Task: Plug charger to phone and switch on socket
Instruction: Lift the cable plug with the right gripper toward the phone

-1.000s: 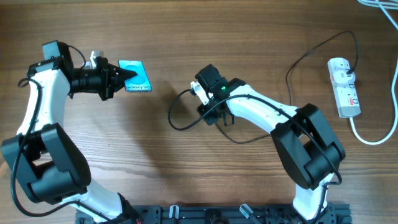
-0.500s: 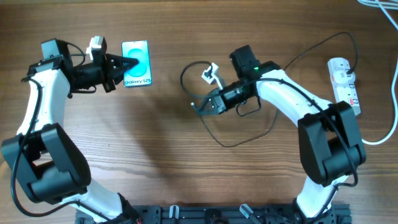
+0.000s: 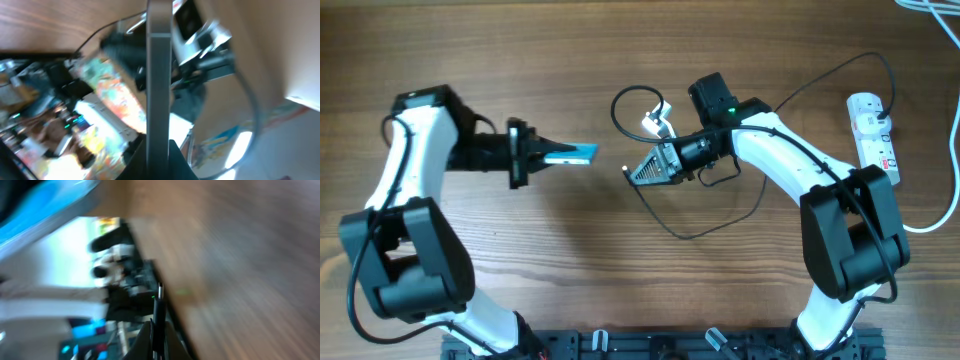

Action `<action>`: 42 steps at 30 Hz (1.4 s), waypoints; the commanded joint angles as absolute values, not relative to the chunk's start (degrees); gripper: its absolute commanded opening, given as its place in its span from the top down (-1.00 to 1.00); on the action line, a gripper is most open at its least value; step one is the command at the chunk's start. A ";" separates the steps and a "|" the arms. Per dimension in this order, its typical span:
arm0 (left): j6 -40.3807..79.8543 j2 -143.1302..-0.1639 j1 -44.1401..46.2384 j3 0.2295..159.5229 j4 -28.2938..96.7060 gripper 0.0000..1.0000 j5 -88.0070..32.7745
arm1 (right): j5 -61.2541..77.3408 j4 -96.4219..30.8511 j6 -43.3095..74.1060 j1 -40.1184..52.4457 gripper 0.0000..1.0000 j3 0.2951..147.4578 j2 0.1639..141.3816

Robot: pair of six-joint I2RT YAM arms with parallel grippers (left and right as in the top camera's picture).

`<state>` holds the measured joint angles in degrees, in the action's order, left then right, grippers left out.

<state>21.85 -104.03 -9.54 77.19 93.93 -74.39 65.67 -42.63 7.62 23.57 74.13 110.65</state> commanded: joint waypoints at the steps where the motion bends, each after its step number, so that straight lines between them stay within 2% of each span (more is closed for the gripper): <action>1: 31.31 -103.15 -2.90 77.45 94.35 0.92 -71.83 | 47.31 -44.01 9.45 23.53 0.91 75.16 109.25; 5: 32.40 -103.15 2.79 77.45 93.47 0.92 -70.54 | 34.04 -44.45 12.25 21.93 0.92 75.16 109.27; 14: 32.45 -103.15 9.41 77.45 93.47 0.92 -70.61 | 23.81 -45.98 13.61 17.17 0.91 75.13 109.27; 42: 32.45 -103.15 10.98 77.45 91.96 0.92 -70.63 | 23.57 -45.74 13.69 17.17 0.91 75.13 109.27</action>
